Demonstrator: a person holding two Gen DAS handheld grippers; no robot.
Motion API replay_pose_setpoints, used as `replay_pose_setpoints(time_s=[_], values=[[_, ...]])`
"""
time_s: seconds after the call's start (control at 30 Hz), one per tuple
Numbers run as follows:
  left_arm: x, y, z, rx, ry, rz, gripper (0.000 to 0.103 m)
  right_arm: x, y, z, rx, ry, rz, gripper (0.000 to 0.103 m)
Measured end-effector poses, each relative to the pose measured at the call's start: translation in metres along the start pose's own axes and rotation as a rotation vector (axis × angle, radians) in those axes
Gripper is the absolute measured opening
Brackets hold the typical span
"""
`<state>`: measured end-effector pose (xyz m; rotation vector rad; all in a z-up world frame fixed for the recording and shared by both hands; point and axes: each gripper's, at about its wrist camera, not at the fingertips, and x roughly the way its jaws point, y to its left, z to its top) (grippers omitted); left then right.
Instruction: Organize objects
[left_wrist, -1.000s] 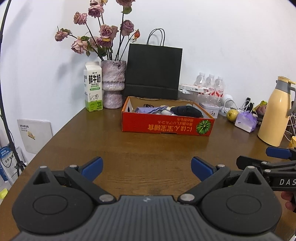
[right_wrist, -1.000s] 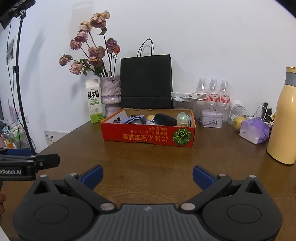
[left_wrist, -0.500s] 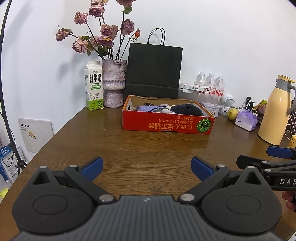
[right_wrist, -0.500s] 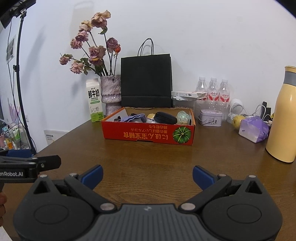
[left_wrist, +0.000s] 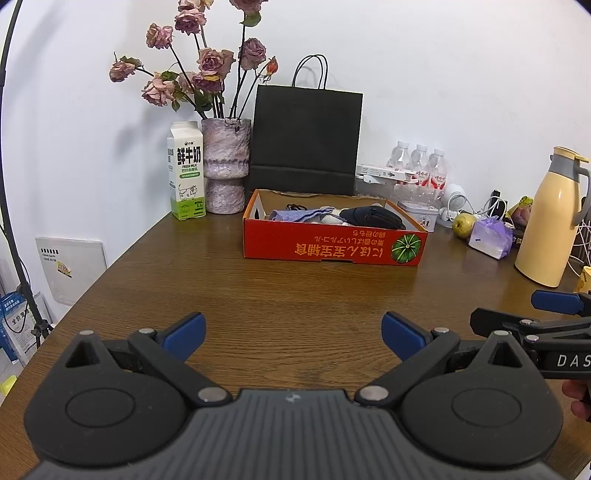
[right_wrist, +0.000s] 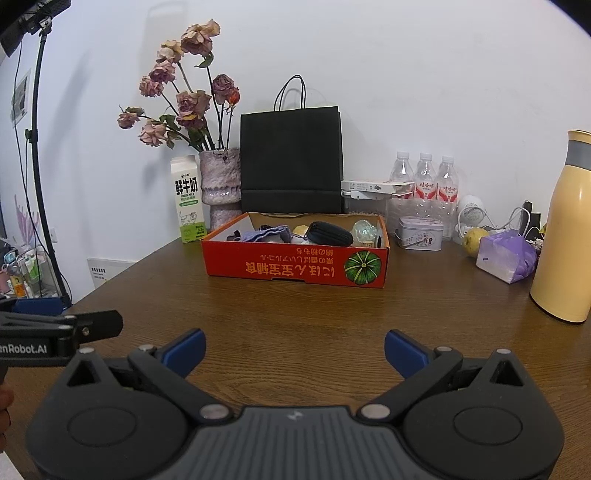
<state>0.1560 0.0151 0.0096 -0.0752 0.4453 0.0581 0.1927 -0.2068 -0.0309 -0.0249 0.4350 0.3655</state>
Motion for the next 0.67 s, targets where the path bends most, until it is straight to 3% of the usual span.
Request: replay_pose_setpoints(time_s=[0.67], values=[[0.0005,-0.0017,-0.0029,0.008,0.004,0.006,0.103,0.0003,-0.0011,-0.0010,0.000,0.002,0.000,0.103]])
